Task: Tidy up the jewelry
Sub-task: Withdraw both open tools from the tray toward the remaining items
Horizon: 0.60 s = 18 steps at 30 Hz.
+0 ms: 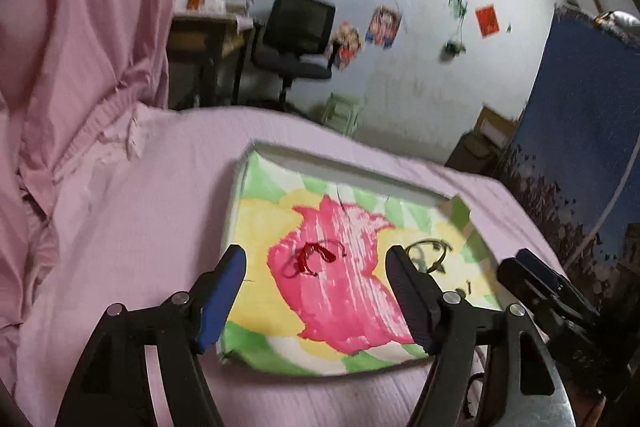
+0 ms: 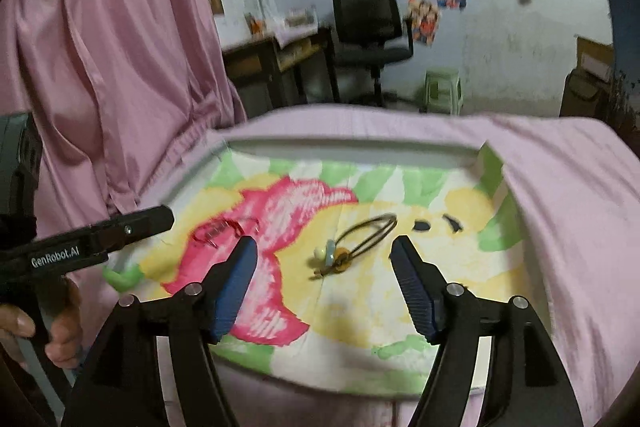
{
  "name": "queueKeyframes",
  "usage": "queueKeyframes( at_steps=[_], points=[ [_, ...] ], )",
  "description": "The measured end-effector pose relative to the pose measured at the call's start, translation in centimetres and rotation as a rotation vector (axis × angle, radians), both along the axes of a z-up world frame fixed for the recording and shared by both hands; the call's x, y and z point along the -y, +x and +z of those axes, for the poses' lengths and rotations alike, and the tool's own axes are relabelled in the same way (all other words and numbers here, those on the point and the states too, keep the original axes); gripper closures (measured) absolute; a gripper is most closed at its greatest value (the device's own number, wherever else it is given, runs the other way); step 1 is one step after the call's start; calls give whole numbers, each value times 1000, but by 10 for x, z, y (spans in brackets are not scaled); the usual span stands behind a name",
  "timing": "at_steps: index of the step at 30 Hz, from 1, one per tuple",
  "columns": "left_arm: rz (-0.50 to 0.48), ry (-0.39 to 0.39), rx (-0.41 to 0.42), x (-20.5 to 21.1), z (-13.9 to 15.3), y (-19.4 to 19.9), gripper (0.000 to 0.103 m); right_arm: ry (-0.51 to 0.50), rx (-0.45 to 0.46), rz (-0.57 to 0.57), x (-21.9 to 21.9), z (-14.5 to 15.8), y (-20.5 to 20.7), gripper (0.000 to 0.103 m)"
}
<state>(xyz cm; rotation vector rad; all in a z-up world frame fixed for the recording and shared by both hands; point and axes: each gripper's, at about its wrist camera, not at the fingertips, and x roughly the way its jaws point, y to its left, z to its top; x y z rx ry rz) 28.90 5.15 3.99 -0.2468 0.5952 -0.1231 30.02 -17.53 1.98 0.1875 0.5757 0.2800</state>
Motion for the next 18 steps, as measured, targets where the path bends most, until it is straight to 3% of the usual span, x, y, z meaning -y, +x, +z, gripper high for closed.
queueKeyframes(
  at_steps=[8,18],
  points=[
    [44,45,173,-8,12,-65,16,-3,215,-18,-2,33,-64,12],
    [41,109,245,-7,0,-128,12,-14,317,-33,-8,40,-129,2]
  ],
)
